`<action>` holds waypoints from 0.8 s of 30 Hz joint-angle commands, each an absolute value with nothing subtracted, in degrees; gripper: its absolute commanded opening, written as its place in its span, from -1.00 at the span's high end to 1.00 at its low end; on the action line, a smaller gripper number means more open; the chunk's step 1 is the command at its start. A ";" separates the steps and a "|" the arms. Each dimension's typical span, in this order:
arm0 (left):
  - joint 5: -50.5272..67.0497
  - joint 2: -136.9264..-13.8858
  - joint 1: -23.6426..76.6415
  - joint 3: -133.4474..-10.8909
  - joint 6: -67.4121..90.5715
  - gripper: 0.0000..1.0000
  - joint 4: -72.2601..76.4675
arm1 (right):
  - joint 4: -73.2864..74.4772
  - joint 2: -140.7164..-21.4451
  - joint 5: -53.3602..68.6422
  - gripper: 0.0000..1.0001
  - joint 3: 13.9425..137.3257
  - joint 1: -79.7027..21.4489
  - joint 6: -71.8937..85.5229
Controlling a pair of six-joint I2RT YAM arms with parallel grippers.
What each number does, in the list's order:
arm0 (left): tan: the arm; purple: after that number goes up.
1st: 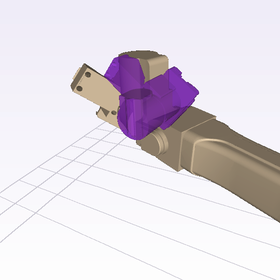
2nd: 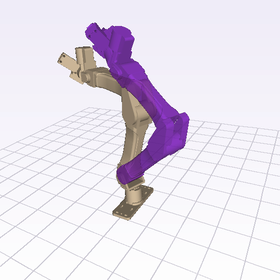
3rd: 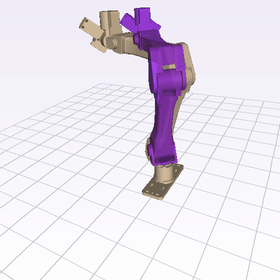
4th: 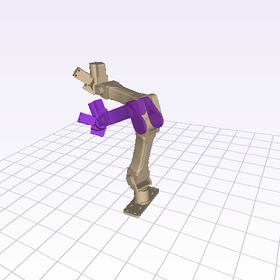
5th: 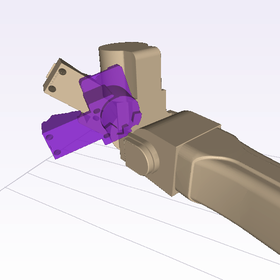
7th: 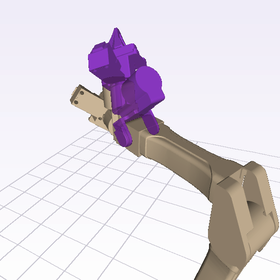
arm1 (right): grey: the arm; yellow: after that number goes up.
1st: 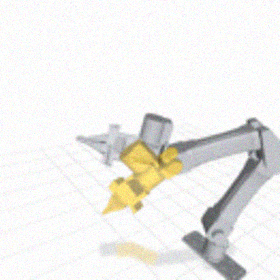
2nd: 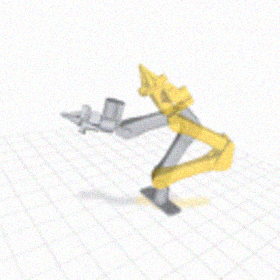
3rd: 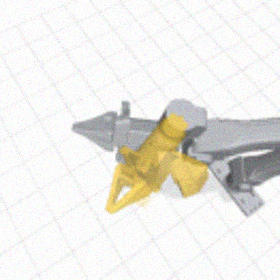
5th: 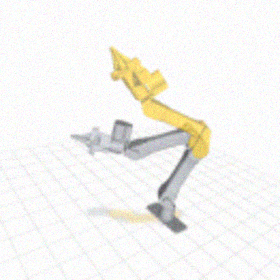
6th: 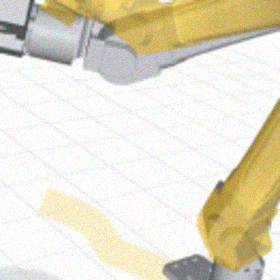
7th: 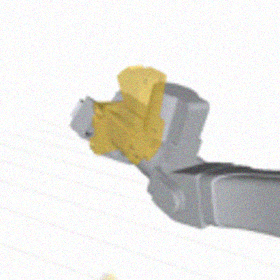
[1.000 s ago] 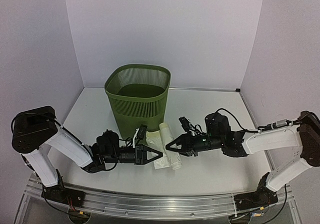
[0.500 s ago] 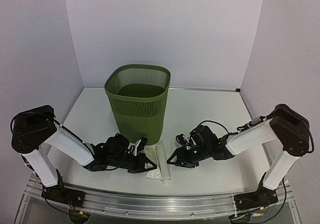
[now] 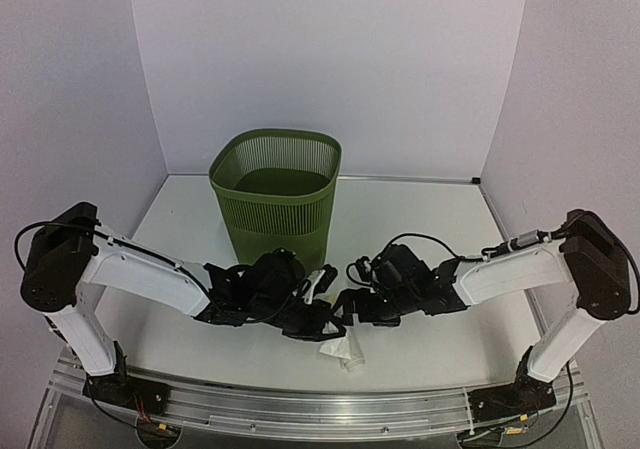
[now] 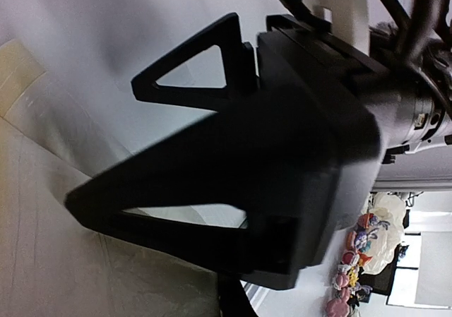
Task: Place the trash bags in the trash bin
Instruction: Unfold the trash bag at the center of the board.
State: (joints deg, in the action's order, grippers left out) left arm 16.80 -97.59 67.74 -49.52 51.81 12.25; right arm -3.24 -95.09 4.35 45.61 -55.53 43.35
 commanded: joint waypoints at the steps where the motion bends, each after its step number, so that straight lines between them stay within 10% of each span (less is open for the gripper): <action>1: 15.82 -98.92 69.35 -57.99 46.89 1.00 5.69 | 3.68 -88.27 -5.23 -0.94 44.28 -55.93 44.26; 12: 5.76 -88.52 70.40 -62.05 45.85 1.00 -14.19 | 14.64 -78.93 -10.55 -0.96 43.07 -55.82 44.22; 24: -6.77 -74.36 70.43 -53.70 55.49 1.00 -30.49 | 18.07 -99.05 -4.55 -0.78 56.02 -55.93 41.02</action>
